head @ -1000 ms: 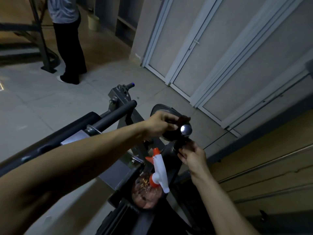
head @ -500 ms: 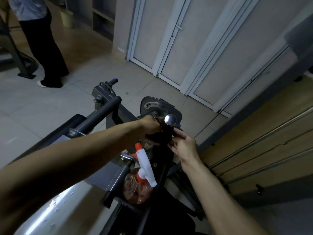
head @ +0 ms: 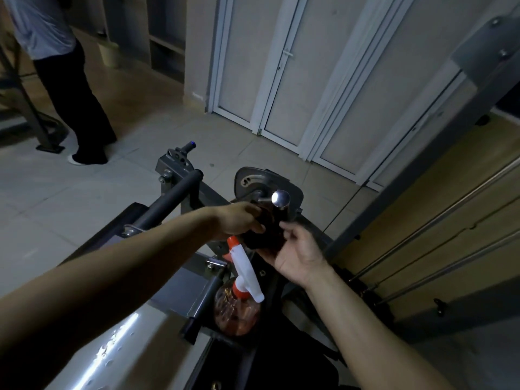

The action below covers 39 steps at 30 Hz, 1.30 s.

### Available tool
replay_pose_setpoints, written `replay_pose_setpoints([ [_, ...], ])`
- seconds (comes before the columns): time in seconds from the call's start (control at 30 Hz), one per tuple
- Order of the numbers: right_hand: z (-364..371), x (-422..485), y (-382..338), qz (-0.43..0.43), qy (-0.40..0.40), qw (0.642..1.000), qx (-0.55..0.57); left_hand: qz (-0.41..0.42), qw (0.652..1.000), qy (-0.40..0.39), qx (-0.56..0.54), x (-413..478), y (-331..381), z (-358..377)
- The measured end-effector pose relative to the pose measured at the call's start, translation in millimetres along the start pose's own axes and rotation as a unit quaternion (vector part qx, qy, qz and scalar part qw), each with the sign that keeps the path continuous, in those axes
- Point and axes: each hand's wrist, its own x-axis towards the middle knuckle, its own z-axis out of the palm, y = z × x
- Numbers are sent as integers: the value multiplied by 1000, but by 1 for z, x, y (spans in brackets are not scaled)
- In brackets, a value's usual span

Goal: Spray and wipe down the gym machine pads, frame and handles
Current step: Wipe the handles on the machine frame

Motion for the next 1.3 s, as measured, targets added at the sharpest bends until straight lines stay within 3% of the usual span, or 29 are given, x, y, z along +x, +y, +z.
replay_pose_setpoints([
  [0.17,4,21,13,75,111,990,-53,-24,988,52,143,27,-12,1],
  [0.27,7,29,5,63,186,980,-28,-46,994,85,44,38,-13,2],
  [0.4,8,20,-18,22,225,974,22,-90,983,54,-148,47,-3,4],
  [0.6,29,-7,-32,0,225,974,4,-74,975,29,-206,27,11,-5],
  [0.93,63,-59,-40,-66,166,982,-56,-29,988,23,-152,-41,50,-22],
  [1.07,53,-74,-38,-137,145,979,-47,-3,993,35,-114,-57,55,-26],
  [1.13,42,-81,-45,-221,182,958,-13,11,995,66,-80,-60,53,-27],
  [1.2,35,-86,-54,-350,219,908,-67,26,988,134,-68,-58,51,-24],
  [1.23,35,-86,-56,-426,227,863,-147,33,983,167,-72,-56,48,-22],
  [1.3,37,-74,-51,-568,212,713,-353,38,974,203,-89,-49,44,-15],
])
